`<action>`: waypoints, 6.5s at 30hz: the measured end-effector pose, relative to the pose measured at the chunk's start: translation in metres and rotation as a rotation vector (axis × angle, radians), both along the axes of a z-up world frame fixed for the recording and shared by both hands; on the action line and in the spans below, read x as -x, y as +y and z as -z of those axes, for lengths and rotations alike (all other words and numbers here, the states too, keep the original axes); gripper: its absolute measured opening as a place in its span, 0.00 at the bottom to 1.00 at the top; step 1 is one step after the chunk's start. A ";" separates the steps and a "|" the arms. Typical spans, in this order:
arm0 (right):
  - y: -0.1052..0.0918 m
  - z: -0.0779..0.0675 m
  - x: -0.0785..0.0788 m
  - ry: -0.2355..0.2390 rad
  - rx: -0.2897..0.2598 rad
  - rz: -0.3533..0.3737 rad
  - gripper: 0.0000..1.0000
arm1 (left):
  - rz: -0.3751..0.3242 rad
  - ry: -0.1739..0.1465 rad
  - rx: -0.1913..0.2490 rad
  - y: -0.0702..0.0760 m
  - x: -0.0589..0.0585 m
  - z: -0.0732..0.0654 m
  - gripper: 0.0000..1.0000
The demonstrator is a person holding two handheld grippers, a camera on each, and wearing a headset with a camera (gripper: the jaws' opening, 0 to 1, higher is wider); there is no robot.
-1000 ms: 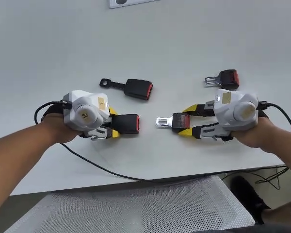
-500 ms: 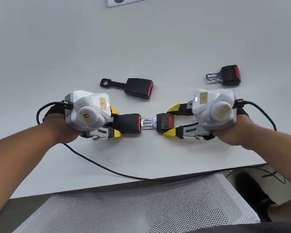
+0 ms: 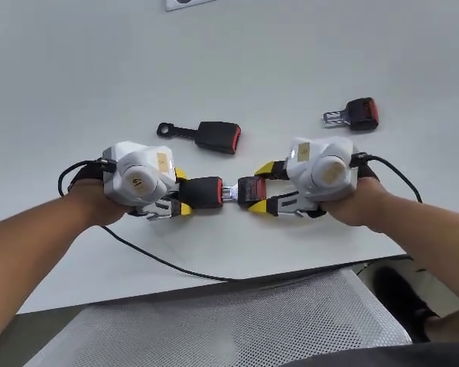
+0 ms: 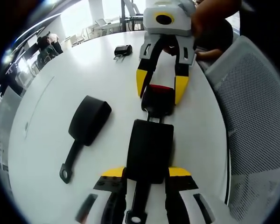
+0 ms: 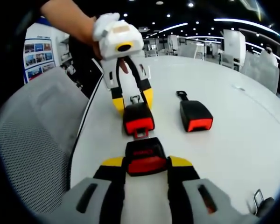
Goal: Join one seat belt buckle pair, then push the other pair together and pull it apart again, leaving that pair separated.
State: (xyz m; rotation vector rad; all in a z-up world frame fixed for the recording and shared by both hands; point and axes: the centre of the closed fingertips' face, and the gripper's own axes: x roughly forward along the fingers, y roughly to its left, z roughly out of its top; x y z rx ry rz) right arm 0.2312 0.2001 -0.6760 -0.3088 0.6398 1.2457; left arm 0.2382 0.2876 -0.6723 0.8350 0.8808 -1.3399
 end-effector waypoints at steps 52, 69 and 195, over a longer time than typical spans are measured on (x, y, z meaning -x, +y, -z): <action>0.018 -0.002 0.004 -0.019 -0.012 -0.023 0.33 | 0.030 0.001 0.084 0.006 0.003 -0.001 0.32; 0.015 -0.004 0.004 -0.028 -0.048 -0.030 0.31 | 0.026 0.006 0.174 0.005 0.002 -0.001 0.30; -0.206 -0.016 -0.089 0.030 0.192 0.002 0.51 | 0.214 -0.026 0.064 -0.064 -0.100 -0.004 0.54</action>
